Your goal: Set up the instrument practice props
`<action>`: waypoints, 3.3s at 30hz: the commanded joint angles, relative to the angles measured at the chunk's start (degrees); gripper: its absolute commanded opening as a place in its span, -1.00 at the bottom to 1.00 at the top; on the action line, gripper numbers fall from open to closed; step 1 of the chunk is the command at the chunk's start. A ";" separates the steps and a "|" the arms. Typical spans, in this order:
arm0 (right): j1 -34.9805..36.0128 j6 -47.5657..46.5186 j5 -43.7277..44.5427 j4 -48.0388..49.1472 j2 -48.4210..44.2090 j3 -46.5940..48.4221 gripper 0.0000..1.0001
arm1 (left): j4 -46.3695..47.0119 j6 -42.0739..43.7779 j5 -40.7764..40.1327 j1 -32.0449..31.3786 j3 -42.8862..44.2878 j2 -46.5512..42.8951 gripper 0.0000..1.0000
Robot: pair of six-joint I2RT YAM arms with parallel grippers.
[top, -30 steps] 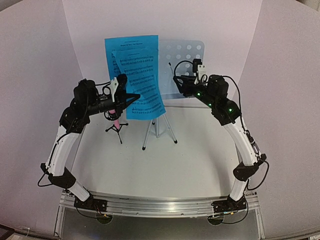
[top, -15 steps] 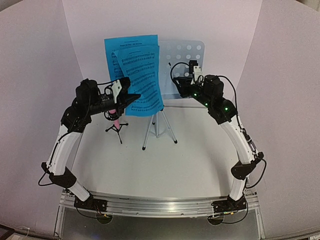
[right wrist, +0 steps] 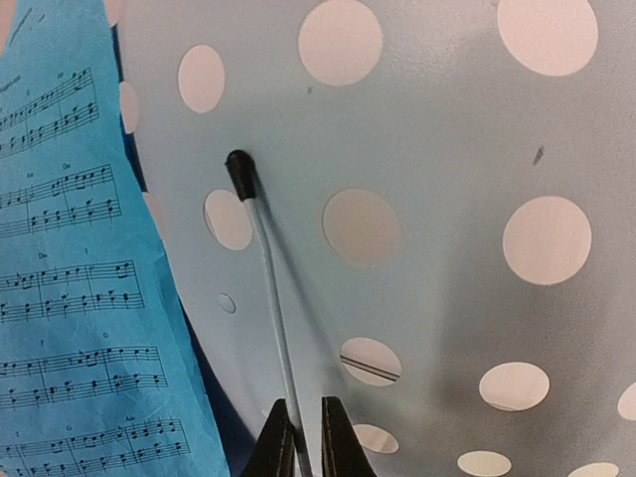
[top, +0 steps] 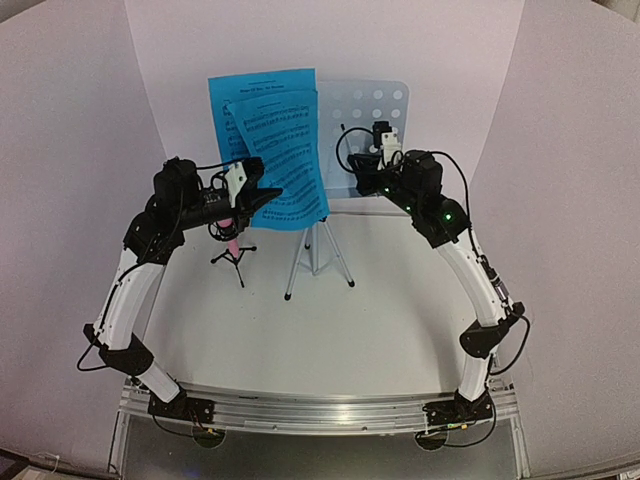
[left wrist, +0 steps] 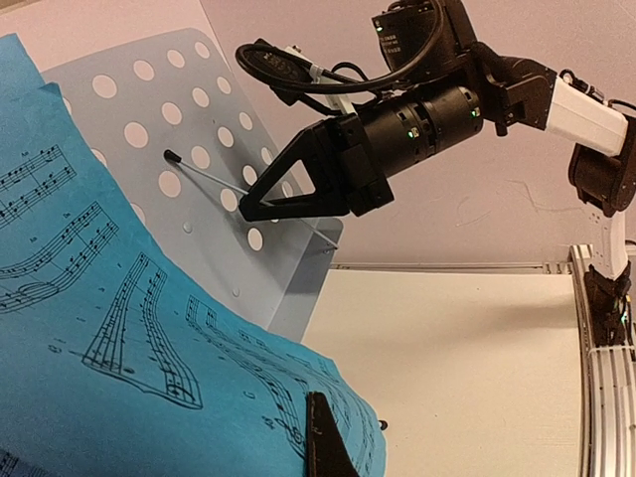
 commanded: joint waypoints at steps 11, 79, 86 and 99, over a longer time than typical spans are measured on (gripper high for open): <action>0.98 -2.44 -0.95 10.96 -6.13 -10.30 -1.00 | 2.32 10.47 0.70 0.18 1.32 0.49 -1.00; 0.98 2.28 4.28 65.03 -19.31 -44.78 -1.00 | 14.05 1.13 -6.93 2.04 1.64 7.70 -1.00; 0.98 -0.47 -0.13 64.17 -18.76 -44.97 -1.00 | 14.94 0.51 -6.37 2.05 6.81 10.89 -1.00; 0.98 -3.66 -3.60 65.63 -17.16 -42.95 -1.00 | 16.36 -1.33 -5.00 2.05 7.34 12.29 -1.00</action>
